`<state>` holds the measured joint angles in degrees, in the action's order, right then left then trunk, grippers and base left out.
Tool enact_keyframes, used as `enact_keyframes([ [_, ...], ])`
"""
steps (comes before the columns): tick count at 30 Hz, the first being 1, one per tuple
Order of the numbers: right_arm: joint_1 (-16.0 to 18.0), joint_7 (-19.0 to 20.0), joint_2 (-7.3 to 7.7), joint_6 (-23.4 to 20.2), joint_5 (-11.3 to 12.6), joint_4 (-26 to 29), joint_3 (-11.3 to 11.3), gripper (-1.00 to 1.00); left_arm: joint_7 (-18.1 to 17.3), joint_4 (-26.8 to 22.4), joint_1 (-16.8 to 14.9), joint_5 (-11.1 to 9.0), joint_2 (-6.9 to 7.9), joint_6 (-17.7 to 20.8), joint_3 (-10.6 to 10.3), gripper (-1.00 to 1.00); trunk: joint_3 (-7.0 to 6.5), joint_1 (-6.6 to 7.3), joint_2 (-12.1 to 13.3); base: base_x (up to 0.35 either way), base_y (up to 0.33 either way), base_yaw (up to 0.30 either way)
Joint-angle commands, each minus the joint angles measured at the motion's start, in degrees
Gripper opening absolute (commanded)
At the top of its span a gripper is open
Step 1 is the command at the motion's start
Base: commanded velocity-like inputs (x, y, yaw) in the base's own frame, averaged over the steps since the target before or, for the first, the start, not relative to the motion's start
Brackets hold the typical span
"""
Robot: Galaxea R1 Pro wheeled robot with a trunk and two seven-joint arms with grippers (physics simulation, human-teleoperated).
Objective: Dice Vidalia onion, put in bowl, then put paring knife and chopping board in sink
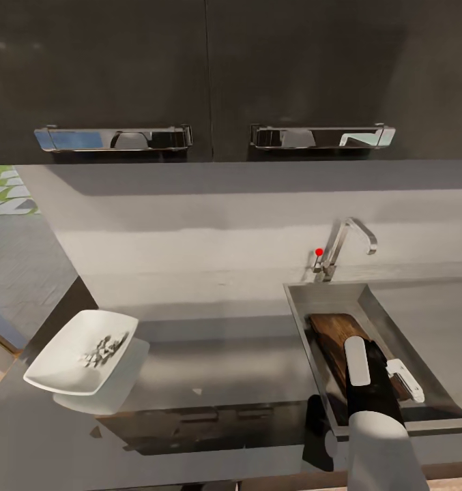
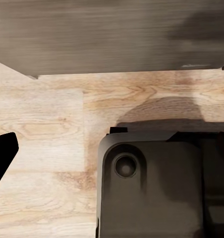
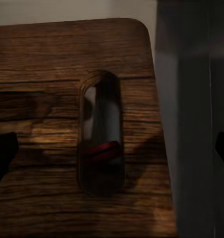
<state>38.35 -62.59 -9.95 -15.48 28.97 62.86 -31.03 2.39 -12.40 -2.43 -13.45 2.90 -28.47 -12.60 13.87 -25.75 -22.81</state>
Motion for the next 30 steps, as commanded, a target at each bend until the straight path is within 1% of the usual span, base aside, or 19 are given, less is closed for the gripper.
enact_keyframes([
  [1,0.06,-0.16,-0.04,-0.58,0.03,0.11,-0.1,1.0,0.25,0.0,-0.04,-0.35,0.04,-0.18,-0.49,1.0,0.11,-0.03,-0.11,0.0,0.0,0.0],
  [18,0.06,-0.16,-0.04,-0.65,-0.05,1.08,0.19,1.0,0.25,0.0,-0.04,-0.35,0.0,-0.21,-0.49,1.0,0.11,-0.03,-0.11,0.0,0.0,0.0],
  [21,0.06,-0.16,-0.04,-1.8,-0.06,4.46,1.14,1.0,0.25,0.0,-0.04,-0.35,0.01,-0.26,-0.51,1.0,0.11,-0.03,-0.11,0.0,0.0,0.0],
  [23,0.06,-0.16,-0.04,-3.52,-0.06,7.82,2.01,1.0,0.25,0.0,-0.04,-0.35,0.05,-0.26,-0.5,1.0,0.11,-0.03,-0.11,0.0,0.0,0.0],
  [27,0.06,-0.03,-0.04,-7.02,-0.06,10.45,3.07,1.0,0.25,0.0,-0.04,-0.33,0.08,-0.27,-0.49,1.0,0.11,-0.03,-0.11,0.0,0.0,0.0],
  [28,0.06,0.04,-0.04,-7.7,-0.07,10.84,4.03,1.0,0.25,0.0,-0.04,-0.33,0.08,-0.27,-0.49,1.0,0.11,-0.03,-0.11,0.0,0.0,0.0],
  [29,0.06,0.28,-0.04,-8.31,-0.1,11.34,6.25,1.0,0.25,0.0,-0.04,-0.3,0.09,-0.31,-0.52,1.0,0.11,-0.03,-0.11,0.0,0.0,0.0],
  [30,0.06,0.53,-0.04,-8.54,-0.11,11.55,7.89,1.0,0.25,0.0,-0.04,-0.28,0.09,-0.33,-0.51,1.0,0.11,-0.03,-0.11,0.0,0.0,0.0],
])
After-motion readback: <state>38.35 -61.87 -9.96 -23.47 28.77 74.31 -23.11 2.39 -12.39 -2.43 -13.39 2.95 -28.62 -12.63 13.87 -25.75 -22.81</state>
